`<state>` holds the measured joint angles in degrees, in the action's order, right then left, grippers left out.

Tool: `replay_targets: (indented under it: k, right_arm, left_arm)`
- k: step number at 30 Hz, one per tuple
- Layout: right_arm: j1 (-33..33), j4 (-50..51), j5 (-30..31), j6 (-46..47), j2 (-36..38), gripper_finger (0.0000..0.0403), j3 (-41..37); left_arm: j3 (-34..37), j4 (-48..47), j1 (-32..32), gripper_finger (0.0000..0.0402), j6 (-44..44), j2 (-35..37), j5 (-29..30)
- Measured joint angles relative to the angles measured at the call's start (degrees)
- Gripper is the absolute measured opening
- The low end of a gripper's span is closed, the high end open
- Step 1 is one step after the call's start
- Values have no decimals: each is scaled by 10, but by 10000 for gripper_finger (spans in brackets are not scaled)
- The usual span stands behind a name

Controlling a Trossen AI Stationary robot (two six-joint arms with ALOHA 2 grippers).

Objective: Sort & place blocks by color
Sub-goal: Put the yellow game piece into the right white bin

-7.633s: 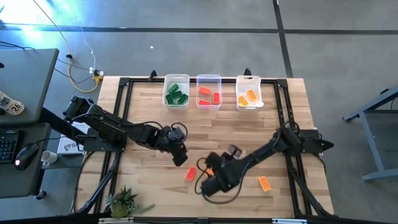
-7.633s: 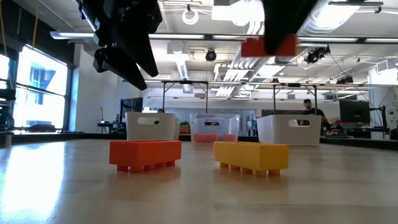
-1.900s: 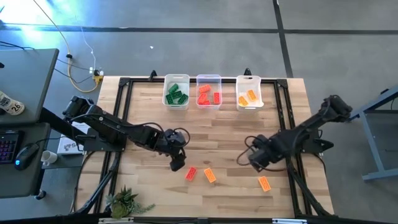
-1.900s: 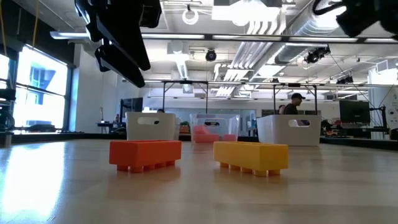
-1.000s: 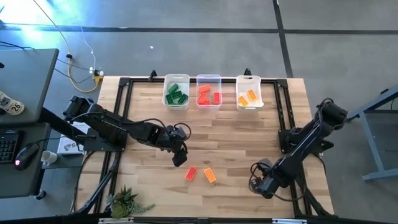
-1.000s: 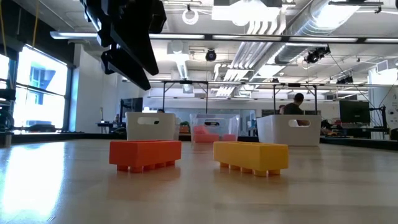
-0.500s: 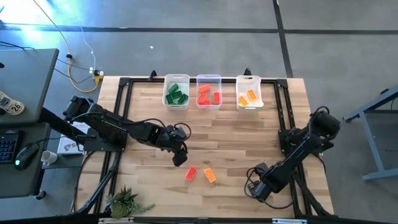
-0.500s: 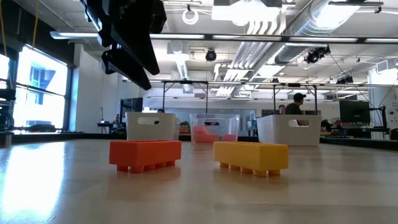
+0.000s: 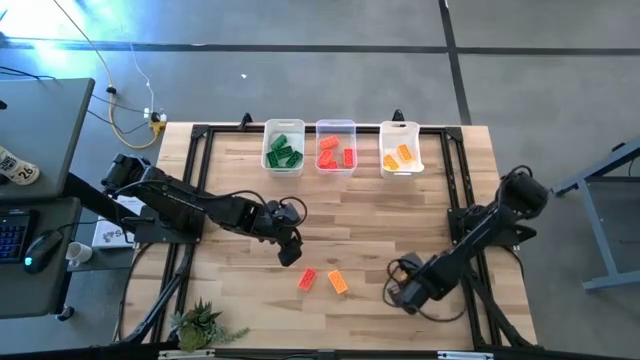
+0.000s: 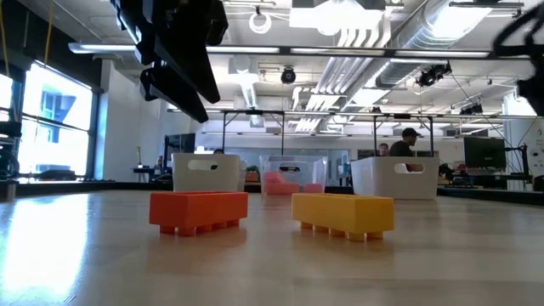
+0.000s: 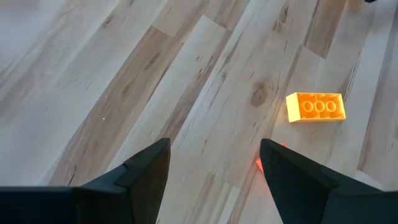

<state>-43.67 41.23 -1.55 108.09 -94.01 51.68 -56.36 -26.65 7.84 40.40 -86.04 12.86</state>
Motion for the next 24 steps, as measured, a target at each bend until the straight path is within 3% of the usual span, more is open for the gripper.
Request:
replay_targets:
  k: [9,24]
  right_arm:
    - [118,38,109,-182,70,107,0]
    - [377,62,327,-515,183,107,0]
  left_arm:
    - [0,0,0,236,29,0,-1]
    - [0,-6,1,236,29,0,-2]
